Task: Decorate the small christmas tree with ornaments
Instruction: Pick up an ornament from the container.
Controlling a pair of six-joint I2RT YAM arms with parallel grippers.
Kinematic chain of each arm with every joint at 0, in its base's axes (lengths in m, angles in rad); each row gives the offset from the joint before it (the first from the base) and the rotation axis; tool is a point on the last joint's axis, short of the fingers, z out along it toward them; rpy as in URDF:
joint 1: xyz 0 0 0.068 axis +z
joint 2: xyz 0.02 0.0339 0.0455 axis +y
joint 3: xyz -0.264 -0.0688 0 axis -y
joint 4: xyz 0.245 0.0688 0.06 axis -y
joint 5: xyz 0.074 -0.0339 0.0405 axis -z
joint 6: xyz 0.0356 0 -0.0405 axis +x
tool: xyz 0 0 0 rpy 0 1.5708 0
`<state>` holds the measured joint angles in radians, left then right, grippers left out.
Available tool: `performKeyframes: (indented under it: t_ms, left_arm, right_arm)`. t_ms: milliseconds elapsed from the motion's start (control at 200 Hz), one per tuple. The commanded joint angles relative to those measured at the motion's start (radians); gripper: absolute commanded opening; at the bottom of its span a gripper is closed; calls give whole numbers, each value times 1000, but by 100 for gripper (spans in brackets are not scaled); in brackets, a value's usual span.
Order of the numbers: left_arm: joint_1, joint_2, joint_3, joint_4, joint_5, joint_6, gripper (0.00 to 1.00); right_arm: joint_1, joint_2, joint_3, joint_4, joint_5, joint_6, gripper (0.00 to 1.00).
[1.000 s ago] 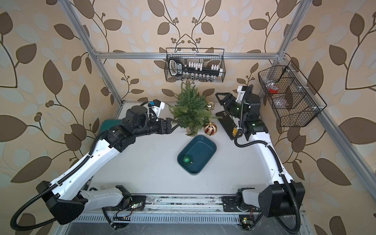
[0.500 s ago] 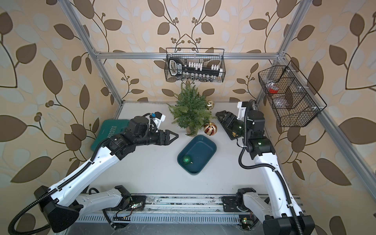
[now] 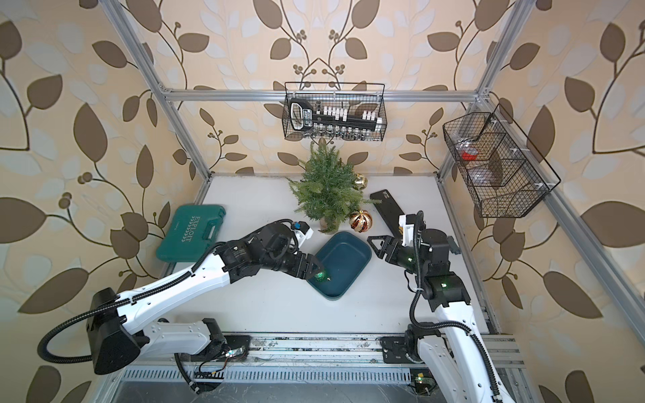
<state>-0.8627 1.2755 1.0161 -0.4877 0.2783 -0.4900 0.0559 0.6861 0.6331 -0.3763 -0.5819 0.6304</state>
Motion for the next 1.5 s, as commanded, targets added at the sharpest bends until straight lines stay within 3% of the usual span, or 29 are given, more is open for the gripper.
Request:
performKeyframes:
  t_ms: [0, 865, 1215, 1495]
  left_arm:
    - [-28, 48, 17, -29, -86, 12, 70]
    - [-53, 330, 105, 19, -176, -3, 73]
    - [-56, 408, 134, 5, -182, -15, 65]
    - [-62, 448, 154, 11, -174, -18, 67]
  right_arm:
    - [-2, -32, -46, 17, -44, -20, 71]
    - [-4, -69, -171, 56, -31, -12, 71]
    - [-3, -70, -177, 58, -23, -11, 71]
    - [-3, -74, -182, 60, -20, -6, 71]
